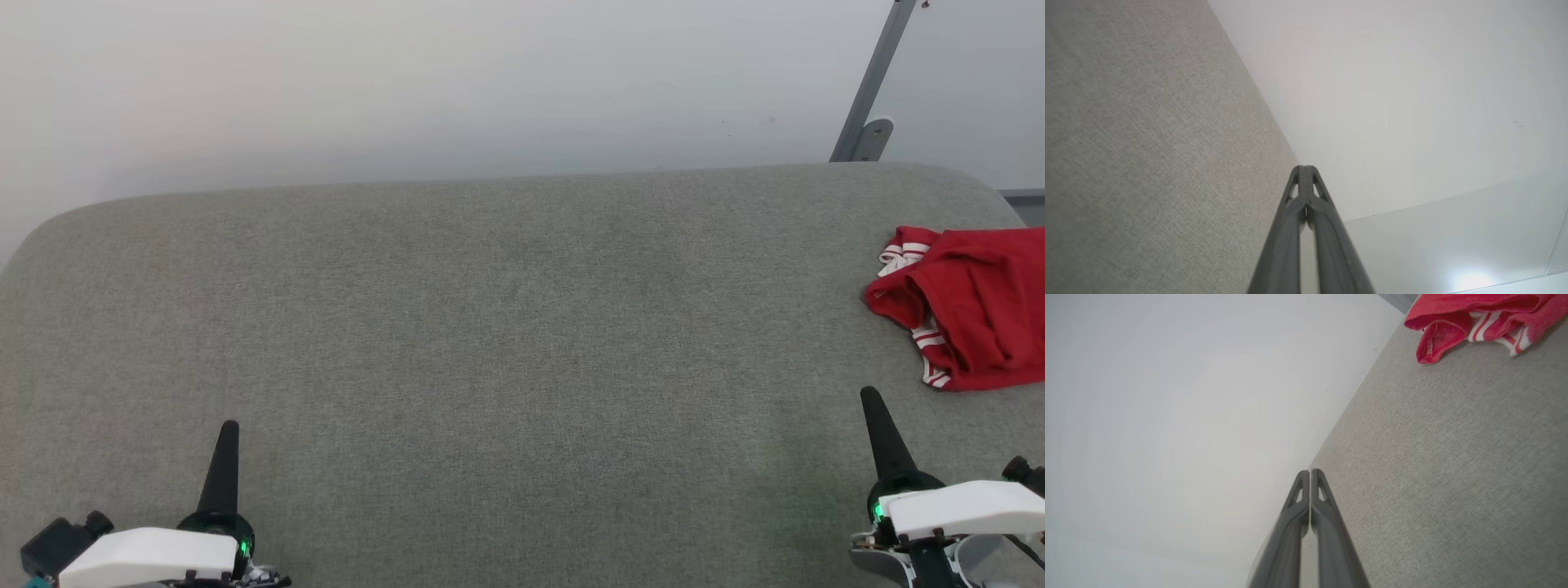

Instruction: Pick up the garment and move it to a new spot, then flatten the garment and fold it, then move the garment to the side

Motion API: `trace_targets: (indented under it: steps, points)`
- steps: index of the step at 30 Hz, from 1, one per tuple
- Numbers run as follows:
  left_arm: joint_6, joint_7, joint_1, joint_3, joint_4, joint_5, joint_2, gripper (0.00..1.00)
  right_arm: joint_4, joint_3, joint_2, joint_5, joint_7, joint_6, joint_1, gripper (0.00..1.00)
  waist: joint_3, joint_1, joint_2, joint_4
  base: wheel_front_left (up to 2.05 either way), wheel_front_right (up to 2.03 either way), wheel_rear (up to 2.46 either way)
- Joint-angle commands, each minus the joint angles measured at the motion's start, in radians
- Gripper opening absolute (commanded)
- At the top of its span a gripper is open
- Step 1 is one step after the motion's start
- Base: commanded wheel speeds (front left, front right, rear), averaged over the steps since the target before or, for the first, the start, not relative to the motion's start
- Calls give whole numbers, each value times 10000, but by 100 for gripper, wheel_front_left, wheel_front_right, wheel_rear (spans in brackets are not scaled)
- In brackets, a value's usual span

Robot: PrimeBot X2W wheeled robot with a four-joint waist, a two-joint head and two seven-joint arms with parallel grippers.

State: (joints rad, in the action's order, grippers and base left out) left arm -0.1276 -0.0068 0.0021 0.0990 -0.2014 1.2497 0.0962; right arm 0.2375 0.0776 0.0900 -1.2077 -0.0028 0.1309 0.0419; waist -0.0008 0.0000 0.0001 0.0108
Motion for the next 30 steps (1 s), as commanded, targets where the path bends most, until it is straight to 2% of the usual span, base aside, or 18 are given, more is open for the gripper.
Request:
trace_targets:
  steps: [1,30]
  points:
    - [-32,94,-302,53,41,259,9,0,-41,64,-32,-280,91,-1,223,0,1,0,-1,-3,0,0,0]
    - [-45,753,-821,108,-240,2244,-248,0,31,247,-252,-2461,732,-2,514,0,20,0,-1,-57,0,0,0]
